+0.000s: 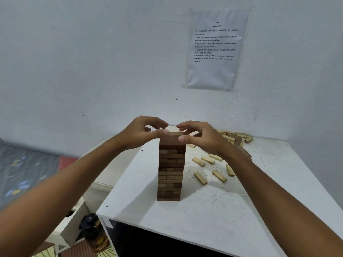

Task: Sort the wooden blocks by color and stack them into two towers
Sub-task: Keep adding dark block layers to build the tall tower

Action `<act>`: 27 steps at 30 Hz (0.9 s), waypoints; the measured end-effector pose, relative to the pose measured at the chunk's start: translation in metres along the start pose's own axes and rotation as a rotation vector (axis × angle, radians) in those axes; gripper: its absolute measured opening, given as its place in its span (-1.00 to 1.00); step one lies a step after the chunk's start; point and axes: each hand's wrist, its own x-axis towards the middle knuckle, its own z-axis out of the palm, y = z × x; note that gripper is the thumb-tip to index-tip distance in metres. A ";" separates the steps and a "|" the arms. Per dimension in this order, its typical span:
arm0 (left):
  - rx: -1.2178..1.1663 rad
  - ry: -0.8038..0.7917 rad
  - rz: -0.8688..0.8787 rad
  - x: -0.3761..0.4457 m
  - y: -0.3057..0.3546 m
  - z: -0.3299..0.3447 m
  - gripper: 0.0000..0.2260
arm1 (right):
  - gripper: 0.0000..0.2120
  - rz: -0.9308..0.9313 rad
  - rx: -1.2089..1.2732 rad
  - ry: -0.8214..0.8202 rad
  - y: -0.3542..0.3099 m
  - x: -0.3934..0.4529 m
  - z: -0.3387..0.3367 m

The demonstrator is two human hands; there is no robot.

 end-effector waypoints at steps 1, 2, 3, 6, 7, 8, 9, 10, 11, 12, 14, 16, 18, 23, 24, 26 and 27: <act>-0.009 0.009 0.004 0.001 0.003 -0.001 -0.55 | -0.54 -0.003 0.007 0.021 -0.001 0.000 -0.002; -0.011 0.015 0.008 0.002 0.007 -0.002 -0.56 | -0.59 -0.003 0.013 0.043 -0.002 -0.001 -0.004; -0.005 0.018 0.011 0.003 0.010 -0.003 -0.56 | -0.63 -0.001 0.015 0.062 -0.004 -0.001 -0.006; 0.022 0.011 0.035 0.009 0.023 -0.003 -0.60 | -0.64 0.019 -0.018 0.107 -0.009 -0.006 -0.017; 0.031 0.011 0.047 0.011 0.028 -0.002 -0.60 | -0.64 0.027 -0.026 0.118 -0.010 -0.009 -0.021; 0.043 0.013 0.063 0.014 0.034 -0.001 -0.58 | -0.64 0.033 -0.033 0.130 -0.011 -0.012 -0.026; 0.057 0.015 0.084 0.017 0.041 0.000 -0.54 | -0.64 0.038 -0.041 0.144 -0.013 -0.016 -0.032; 0.077 0.015 0.109 0.020 0.048 0.002 -0.50 | -0.64 0.043 -0.046 0.157 -0.014 -0.021 -0.038; 0.100 0.015 0.138 0.023 0.057 0.005 -0.48 | -0.64 0.048 -0.050 0.169 -0.016 -0.026 -0.045; 0.119 0.012 0.164 0.026 0.065 0.007 -0.48 | -0.65 0.054 -0.057 0.180 -0.017 -0.031 -0.051; 0.150 0.000 0.219 0.032 0.082 0.016 -0.52 | -0.65 0.068 -0.074 0.195 -0.019 -0.042 -0.065; 0.165 -0.023 0.274 0.037 0.098 0.027 -0.55 | -0.65 0.085 -0.085 0.213 -0.020 -0.055 -0.078; 0.168 -0.061 0.317 0.041 0.112 0.041 -0.58 | -0.66 0.104 -0.108 0.238 -0.021 -0.069 -0.090; 0.166 -0.143 0.374 0.045 0.139 0.082 -0.62 | -0.69 0.172 -0.184 0.276 -0.016 -0.107 -0.117; 0.159 -0.153 0.378 0.045 0.142 0.092 -0.63 | -0.70 0.190 -0.190 0.283 -0.013 -0.115 -0.122; 0.139 -0.174 0.377 0.044 0.147 0.111 -0.64 | -0.73 0.226 -0.204 0.295 -0.008 -0.129 -0.129; 0.126 -0.180 0.372 0.044 0.148 0.120 -0.64 | -0.75 0.245 -0.202 0.302 -0.004 -0.135 -0.132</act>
